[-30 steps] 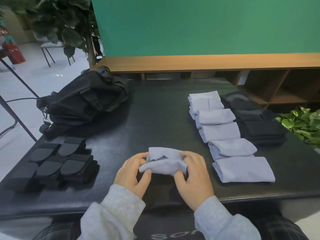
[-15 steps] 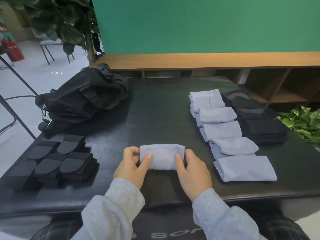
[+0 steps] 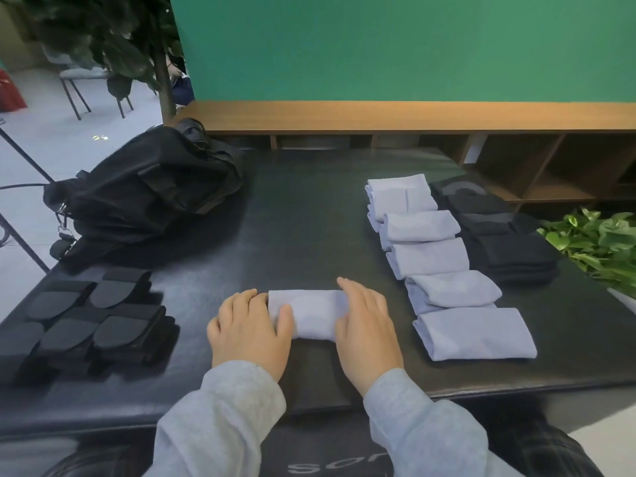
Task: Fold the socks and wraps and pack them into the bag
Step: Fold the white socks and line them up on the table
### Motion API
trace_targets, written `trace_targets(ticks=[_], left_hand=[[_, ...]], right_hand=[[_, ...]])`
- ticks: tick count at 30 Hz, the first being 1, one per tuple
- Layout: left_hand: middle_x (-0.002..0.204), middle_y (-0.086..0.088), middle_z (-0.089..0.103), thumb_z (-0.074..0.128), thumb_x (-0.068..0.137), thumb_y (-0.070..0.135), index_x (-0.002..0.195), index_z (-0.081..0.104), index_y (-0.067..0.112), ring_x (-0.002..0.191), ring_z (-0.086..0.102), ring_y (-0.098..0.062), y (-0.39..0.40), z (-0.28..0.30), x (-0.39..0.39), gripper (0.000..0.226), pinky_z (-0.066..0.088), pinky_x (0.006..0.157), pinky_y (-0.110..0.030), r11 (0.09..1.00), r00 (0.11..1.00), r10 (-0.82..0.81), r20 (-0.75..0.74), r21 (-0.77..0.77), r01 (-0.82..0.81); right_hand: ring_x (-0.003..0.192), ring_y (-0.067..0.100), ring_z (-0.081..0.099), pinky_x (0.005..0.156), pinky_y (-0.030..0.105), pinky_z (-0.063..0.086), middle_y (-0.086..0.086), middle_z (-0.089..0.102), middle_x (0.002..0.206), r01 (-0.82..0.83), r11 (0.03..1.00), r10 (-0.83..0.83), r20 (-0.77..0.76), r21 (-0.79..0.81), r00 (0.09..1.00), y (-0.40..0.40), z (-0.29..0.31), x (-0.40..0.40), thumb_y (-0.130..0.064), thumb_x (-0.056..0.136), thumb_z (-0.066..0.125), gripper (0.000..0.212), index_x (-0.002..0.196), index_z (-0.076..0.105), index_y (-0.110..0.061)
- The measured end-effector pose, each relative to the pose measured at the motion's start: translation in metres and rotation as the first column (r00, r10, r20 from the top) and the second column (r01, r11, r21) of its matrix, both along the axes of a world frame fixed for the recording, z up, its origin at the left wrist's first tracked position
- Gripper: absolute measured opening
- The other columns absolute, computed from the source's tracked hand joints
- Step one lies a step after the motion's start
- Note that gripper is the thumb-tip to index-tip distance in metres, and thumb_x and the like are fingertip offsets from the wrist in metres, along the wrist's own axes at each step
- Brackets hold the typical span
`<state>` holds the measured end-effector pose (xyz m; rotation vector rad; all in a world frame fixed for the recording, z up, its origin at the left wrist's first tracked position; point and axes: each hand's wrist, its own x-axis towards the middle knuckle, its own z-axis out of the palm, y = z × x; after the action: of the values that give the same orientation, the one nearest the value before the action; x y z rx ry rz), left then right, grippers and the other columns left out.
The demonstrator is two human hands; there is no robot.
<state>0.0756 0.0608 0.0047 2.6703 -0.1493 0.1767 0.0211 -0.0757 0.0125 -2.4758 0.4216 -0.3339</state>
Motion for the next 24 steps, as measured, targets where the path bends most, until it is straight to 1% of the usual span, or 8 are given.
trace_targets(ticks=[3,6,8,12,15,19,22,24], left_hand=[[0.138,0.008,0.041,0.034,0.094,0.043,0.127,0.045,0.020,0.132,0.026,-0.013,0.001,0.002,-0.001,0.042,0.018,0.107,-0.033,1.000,0.999,-0.030,-0.036,0.003,0.030],[0.113,0.004,0.055,0.045,0.090,0.036,0.113,0.052,0.018,0.116,0.043,-0.019,0.004,0.006,-0.003,0.030,0.029,0.098,-0.033,0.994,0.999,-0.041,-0.026,-0.102,0.038],[0.100,0.003,0.053,0.047,0.091,0.033,0.111,0.049,0.019,0.103,0.047,-0.024,0.006,0.007,-0.010,0.025,0.035,0.093,-0.036,0.974,0.997,-0.042,-0.060,-0.227,0.027],[0.098,0.006,0.056,0.048,0.093,0.027,0.100,0.037,0.037,0.094,0.054,-0.023,-0.003,0.012,-0.033,0.017,0.041,0.076,-0.033,0.836,0.992,-0.115,-0.049,-0.544,0.070],[0.096,0.012,0.056,0.053,0.090,0.020,0.096,0.038,0.048,0.088,0.058,-0.014,-0.014,0.025,-0.045,0.032,0.043,0.070,-0.028,0.773,0.982,-0.174,0.074,-0.608,0.183],[0.095,0.015,0.060,0.062,0.083,0.022,0.100,0.029,0.067,0.084,0.061,-0.002,-0.032,0.050,-0.059,0.058,0.047,0.072,-0.019,0.694,0.920,-0.333,0.206,-0.608,0.387],[0.099,0.023,0.059,0.063,0.076,0.031,0.104,0.027,0.065,0.088,0.061,0.001,-0.045,0.060,-0.062,0.056,0.045,0.075,-0.011,0.643,0.893,-0.347,0.287,-0.620,0.450],[0.100,0.024,0.060,0.061,0.072,0.039,0.106,0.028,0.063,0.093,0.061,0.000,-0.052,0.060,-0.060,0.054,0.046,0.080,-0.015,0.605,0.889,-0.364,0.277,-0.655,0.452]], right_hand=[[0.123,0.015,0.040,0.098,0.024,0.032,-0.008,0.040,0.139,0.032,0.992,-0.027,-0.050,0.122,0.998,-0.002,0.001,-0.001,-0.014,0.090,0.039,0.050,0.137,0.037,-0.033],[0.116,0.014,0.043,0.095,0.021,0.033,-0.007,0.044,0.132,0.029,0.986,-0.029,-0.005,0.166,1.000,-0.001,0.003,-0.006,-0.012,0.086,0.043,0.048,0.130,0.045,-0.033],[0.118,0.014,0.040,0.098,0.021,0.030,-0.009,0.043,0.131,0.027,0.984,-0.031,0.021,0.176,0.999,0.002,0.006,-0.010,-0.009,0.084,0.044,0.051,0.129,0.045,-0.033],[0.129,0.007,0.028,0.110,0.022,0.021,-0.013,0.039,0.137,-0.033,0.991,0.024,0.071,0.129,0.997,0.004,0.017,-0.025,-0.005,0.083,0.048,0.059,0.136,0.038,-0.030],[0.129,0.000,0.023,0.115,0.032,0.015,-0.018,0.037,0.138,-0.127,0.985,0.114,0.114,0.114,0.987,-0.003,0.034,-0.033,-0.014,0.084,0.053,0.060,0.138,0.033,-0.031],[0.116,0.005,0.043,0.102,0.026,0.035,-0.024,0.053,0.118,-0.180,0.962,0.137,0.208,0.206,0.969,-0.019,0.052,-0.042,-0.026,0.082,0.059,0.057,0.132,0.037,-0.040],[0.102,0.002,0.053,0.085,0.011,0.041,-0.020,0.061,0.102,-0.191,0.928,0.102,0.276,0.319,0.956,-0.033,0.060,-0.052,-0.012,0.081,0.062,0.043,0.116,0.053,-0.034],[0.093,0.003,0.058,0.078,0.014,0.046,-0.014,0.065,0.095,-0.212,0.902,0.095,0.306,0.376,0.947,-0.042,0.062,-0.058,-0.006,0.081,0.061,0.027,0.099,0.061,-0.026]])
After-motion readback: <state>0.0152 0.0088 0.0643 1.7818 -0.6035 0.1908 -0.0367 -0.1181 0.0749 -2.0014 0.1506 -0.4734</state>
